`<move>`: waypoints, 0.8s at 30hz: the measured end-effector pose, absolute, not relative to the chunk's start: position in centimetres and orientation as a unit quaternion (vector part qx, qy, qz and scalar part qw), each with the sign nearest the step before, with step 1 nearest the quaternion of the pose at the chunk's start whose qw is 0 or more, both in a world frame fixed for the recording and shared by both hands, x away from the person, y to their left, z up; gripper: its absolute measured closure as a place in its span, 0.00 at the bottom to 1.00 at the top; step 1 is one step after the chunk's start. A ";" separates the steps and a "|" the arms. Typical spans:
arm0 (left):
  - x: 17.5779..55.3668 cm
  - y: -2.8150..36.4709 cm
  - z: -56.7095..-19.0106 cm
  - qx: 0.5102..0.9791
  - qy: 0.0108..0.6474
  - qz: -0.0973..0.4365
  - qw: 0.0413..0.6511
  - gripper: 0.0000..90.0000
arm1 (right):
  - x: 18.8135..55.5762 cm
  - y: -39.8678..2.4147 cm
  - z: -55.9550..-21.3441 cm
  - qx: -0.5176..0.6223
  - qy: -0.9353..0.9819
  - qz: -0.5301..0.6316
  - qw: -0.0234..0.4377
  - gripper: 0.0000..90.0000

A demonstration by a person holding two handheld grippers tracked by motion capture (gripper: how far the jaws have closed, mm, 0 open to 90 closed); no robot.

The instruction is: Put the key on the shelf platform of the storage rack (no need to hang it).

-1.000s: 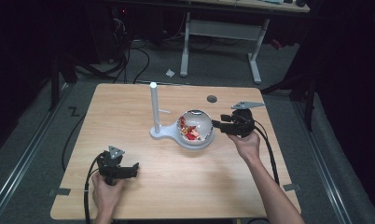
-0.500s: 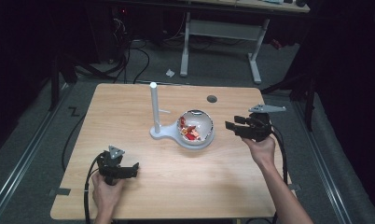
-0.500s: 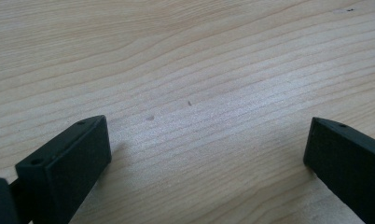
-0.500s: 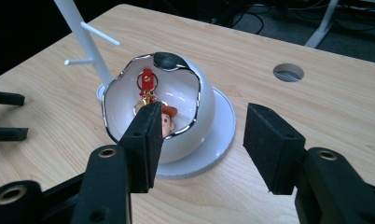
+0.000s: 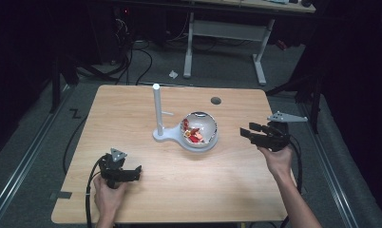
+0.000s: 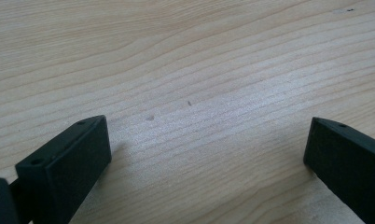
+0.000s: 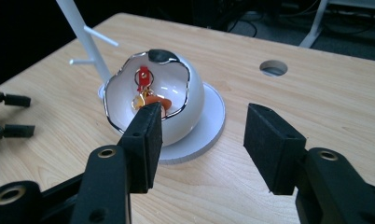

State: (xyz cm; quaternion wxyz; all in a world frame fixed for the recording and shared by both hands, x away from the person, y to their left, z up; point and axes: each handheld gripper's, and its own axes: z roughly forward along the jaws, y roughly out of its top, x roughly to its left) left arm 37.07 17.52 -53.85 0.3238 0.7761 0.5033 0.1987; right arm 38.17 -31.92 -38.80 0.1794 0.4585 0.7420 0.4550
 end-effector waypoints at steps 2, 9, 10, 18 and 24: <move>37.1 17.5 -53.8 0.776 0.503 0.199 0.324 0.01 | 37.8 -32.4 -39.1 0.464 0.738 0.456 0.176 0.52; 37.1 17.5 -53.8 0.777 0.503 0.198 0.324 0.01 | 35.9 -34.0 -40.2 0.475 0.720 0.476 0.172 0.52; 37.1 17.5 -53.8 0.776 0.503 0.198 0.324 0.01 | 35.7 -34.1 -40.4 0.474 0.721 0.474 0.173 0.52; 37.1 17.5 -53.8 0.777 0.503 0.198 0.324 0.01 | 34.4 -34.7 -41.7 0.479 0.714 0.481 0.170 0.52; 37.1 17.5 -53.8 0.777 0.503 0.198 0.324 0.01 | 34.0 -34.5 -42.5 0.480 0.714 0.481 0.166 0.52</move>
